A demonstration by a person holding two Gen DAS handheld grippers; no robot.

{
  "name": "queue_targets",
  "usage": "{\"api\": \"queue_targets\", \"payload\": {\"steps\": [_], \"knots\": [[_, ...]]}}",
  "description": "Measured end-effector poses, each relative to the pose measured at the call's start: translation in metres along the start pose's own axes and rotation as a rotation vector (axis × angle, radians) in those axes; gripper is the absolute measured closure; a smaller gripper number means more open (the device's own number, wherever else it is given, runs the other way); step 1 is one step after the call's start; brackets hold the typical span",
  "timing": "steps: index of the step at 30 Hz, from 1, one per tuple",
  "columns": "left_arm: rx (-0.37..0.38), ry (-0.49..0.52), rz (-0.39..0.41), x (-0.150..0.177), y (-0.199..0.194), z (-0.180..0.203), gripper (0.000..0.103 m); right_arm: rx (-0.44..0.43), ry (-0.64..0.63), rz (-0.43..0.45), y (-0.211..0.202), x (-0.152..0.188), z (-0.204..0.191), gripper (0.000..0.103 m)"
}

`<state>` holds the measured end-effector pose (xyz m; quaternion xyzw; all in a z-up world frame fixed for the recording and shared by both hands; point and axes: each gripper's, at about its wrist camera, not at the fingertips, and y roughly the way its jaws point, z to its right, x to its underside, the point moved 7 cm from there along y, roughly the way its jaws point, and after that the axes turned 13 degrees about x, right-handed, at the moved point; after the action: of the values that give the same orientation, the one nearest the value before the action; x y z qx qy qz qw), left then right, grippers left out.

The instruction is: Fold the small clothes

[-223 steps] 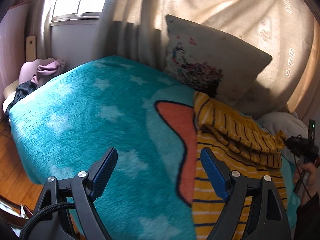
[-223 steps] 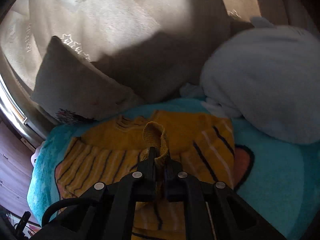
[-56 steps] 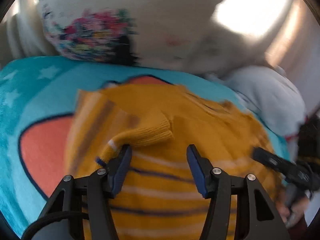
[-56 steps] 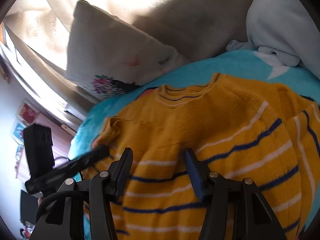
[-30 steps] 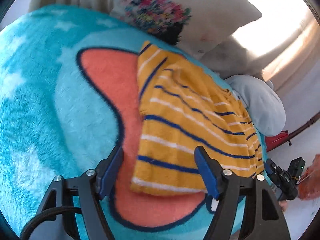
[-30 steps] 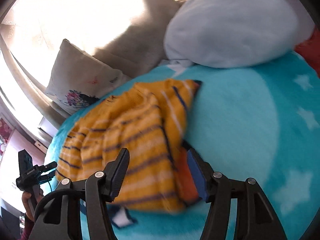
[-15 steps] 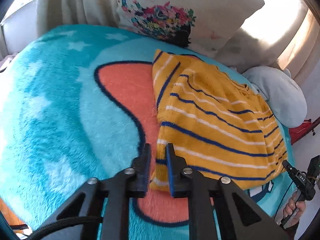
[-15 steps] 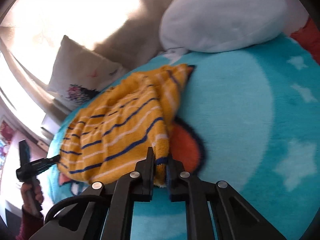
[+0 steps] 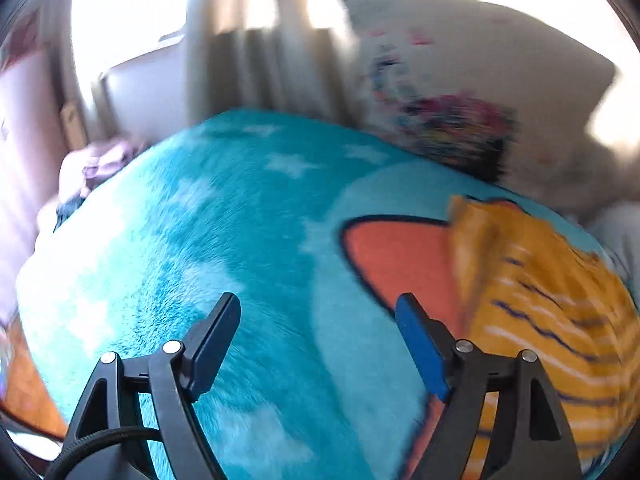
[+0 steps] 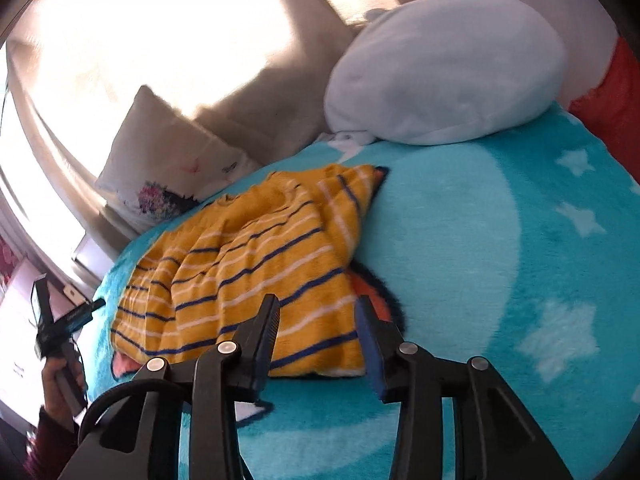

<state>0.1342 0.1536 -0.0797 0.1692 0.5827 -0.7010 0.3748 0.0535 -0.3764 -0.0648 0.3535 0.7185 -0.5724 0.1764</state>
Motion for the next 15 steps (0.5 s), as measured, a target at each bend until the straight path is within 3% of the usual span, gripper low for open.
{"api": "queue_targets", "payload": {"steps": [3,5,7,12,15], "knots": [[0.027,-0.152,-0.047,-0.001,0.028,-0.033,0.024,-0.014,-0.026,-0.013,0.006,0.005,-0.014,0.058],[-0.008,-0.134,0.007,-0.011,0.028,-0.038,0.023,-0.026,-0.035,-0.016,0.007,0.006,-0.021,0.057],[-0.018,-0.131,-0.011,-0.013,0.034,-0.039,0.021,-0.029,-0.046,-0.014,0.009,0.006,-0.027,0.057],[-0.119,-0.069,-0.085,-0.01,0.052,-0.034,0.0,-0.035,-0.057,-0.001,0.011,0.002,-0.037,0.055],[-0.163,-0.024,-0.112,-0.01,0.058,-0.029,0.0,-0.041,-0.055,-0.006,0.015,0.0,-0.042,0.055]]}}
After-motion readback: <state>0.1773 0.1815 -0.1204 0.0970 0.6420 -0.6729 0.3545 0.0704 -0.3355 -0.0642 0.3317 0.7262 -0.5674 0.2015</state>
